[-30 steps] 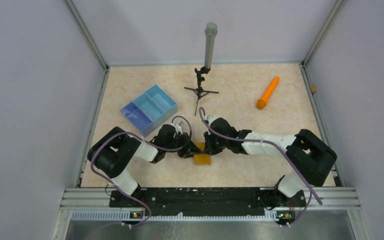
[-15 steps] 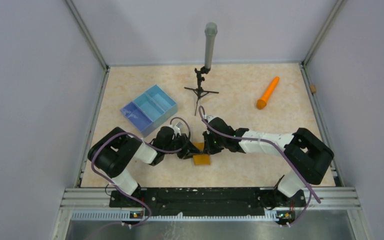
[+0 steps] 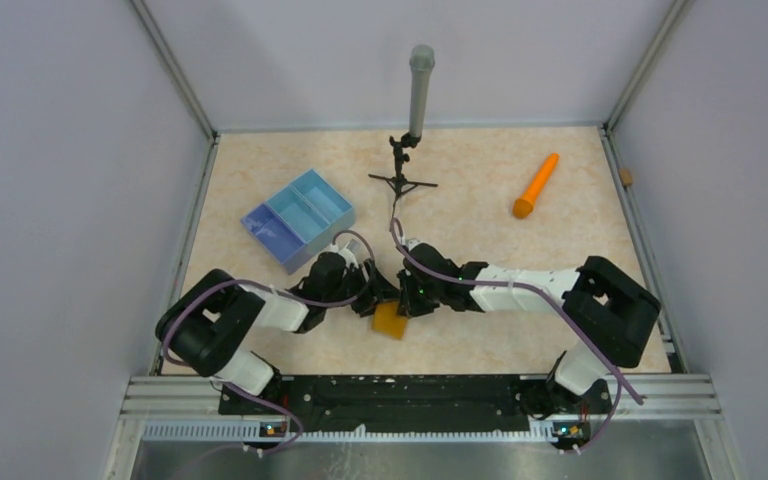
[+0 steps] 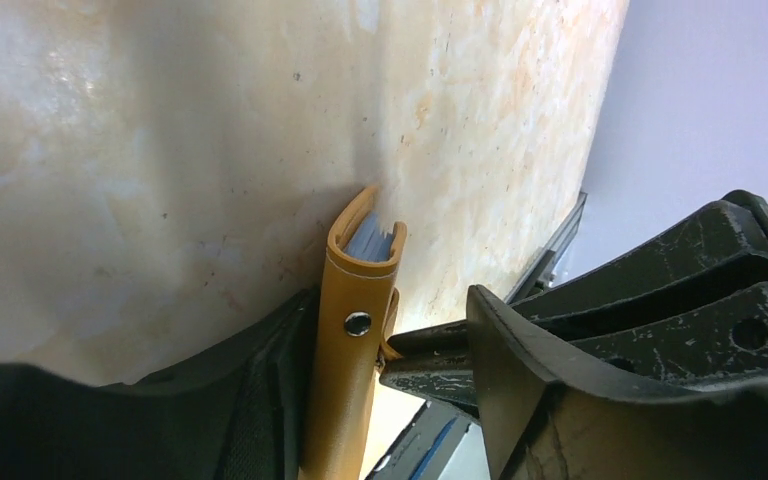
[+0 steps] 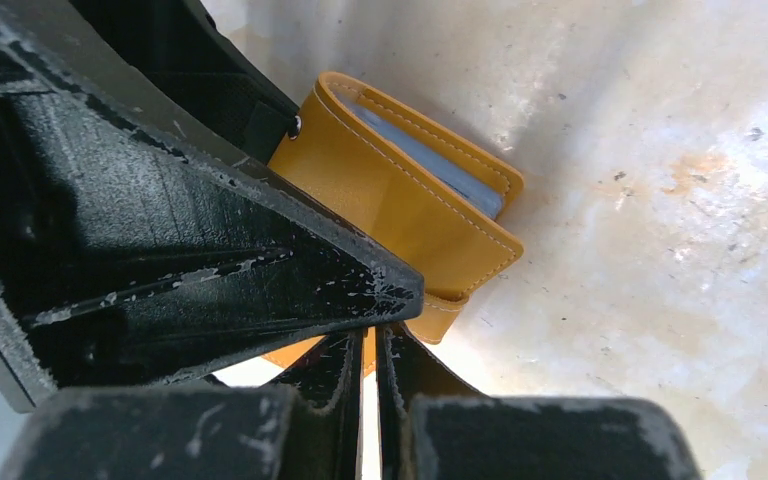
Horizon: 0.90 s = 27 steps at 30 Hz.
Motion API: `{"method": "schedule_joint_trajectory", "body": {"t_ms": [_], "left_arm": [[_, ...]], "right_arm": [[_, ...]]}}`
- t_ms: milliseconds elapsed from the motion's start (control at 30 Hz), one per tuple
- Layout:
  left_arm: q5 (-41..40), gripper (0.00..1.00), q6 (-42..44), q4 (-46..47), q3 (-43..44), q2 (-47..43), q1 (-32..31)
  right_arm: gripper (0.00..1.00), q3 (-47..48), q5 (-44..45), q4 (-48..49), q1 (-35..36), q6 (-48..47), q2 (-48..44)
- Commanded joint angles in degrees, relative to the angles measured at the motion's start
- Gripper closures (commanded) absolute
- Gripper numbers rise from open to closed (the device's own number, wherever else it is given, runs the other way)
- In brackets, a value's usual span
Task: Put the credit cards into the card holder
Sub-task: Close the card holder at the center of the board.
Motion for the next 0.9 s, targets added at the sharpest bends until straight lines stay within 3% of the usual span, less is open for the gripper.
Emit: {"method": "schedule_joint_trajectory", "body": {"t_ms": [0, 200, 400, 567, 867], "left_arm": [[-5.55, 0.38, 3.85, -8.71, -0.89, -2.61, -0.88], [-4.88, 0.36, 4.95, -9.33, -3.14, -6.5, -0.76], [-5.01, 0.59, 7.1, -11.76, -4.4, -10.68, -0.74], [-5.05, 0.67, 8.55, -13.61, -4.66, -13.17, -0.67], [-5.23, 0.57, 10.03, -15.41, -5.53, -15.45, -0.7]], "right_arm": [[1.0, -2.46, -1.76, -5.53, 2.73, 1.22, 5.38], [1.0, -2.68, 0.18, -6.03, 2.78, 1.33, 5.65], [1.0, -2.9, 2.0, -6.41, 2.72, 1.64, 5.95], [1.0, -2.99, 2.62, -6.54, 2.73, 1.8, 6.08], [1.0, -3.21, 2.71, -6.36, 2.67, 1.78, 6.32]]}}
